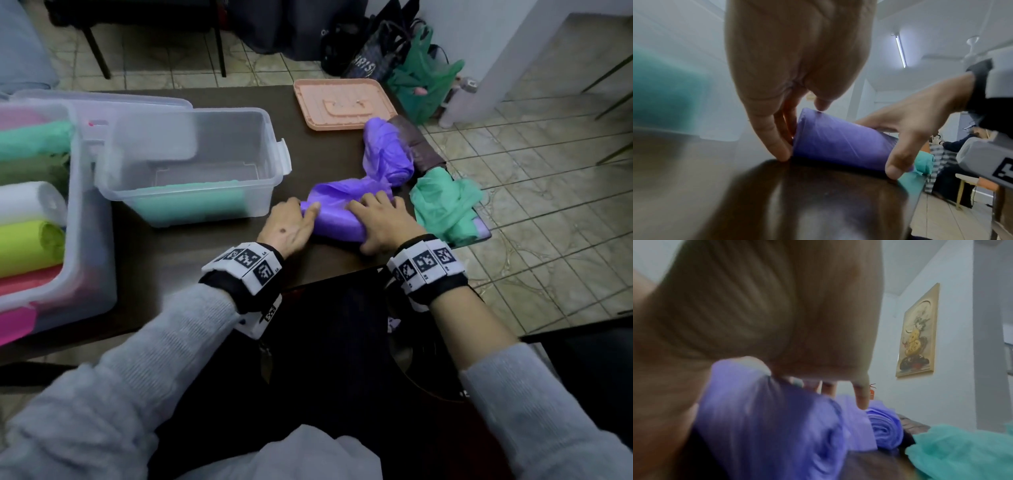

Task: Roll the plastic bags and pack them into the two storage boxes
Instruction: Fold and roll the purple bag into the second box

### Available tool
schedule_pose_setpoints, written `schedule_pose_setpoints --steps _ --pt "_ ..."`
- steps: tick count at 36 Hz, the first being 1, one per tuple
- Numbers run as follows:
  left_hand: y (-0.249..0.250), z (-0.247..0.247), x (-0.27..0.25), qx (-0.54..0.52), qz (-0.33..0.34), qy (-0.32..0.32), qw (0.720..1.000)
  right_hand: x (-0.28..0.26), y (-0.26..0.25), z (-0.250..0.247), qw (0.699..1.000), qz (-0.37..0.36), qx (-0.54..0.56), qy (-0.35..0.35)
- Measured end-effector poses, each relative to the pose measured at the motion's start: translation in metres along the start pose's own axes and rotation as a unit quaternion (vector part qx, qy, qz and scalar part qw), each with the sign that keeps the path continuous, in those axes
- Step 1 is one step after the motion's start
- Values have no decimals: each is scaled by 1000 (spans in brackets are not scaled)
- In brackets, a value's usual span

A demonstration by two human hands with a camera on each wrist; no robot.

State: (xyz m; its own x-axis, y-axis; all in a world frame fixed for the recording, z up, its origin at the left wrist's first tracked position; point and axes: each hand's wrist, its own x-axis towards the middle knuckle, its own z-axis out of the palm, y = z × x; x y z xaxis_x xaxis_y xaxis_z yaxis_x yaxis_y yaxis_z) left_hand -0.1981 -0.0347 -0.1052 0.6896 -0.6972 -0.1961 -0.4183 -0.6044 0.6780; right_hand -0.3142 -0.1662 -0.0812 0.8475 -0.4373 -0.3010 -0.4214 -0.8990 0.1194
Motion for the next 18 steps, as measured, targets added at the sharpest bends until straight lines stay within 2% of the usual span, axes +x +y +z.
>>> schedule_pose_setpoints --steps 4,7,10,15,18 --pt "6 -2 2 7 -15 -3 1000 -8 -9 -5 998 -10 61 -18" --pt "10 -5 8 45 -37 -41 997 -12 -22 -2 997 -35 66 -10" --pt "22 -5 15 71 -58 -69 993 -16 -30 5 991 -41 126 -3" --pt "46 -2 24 81 -85 -94 989 -20 -35 9 990 -43 137 -4" --pt "49 -1 30 98 -75 -114 986 -20 -35 9 988 -46 143 -16"
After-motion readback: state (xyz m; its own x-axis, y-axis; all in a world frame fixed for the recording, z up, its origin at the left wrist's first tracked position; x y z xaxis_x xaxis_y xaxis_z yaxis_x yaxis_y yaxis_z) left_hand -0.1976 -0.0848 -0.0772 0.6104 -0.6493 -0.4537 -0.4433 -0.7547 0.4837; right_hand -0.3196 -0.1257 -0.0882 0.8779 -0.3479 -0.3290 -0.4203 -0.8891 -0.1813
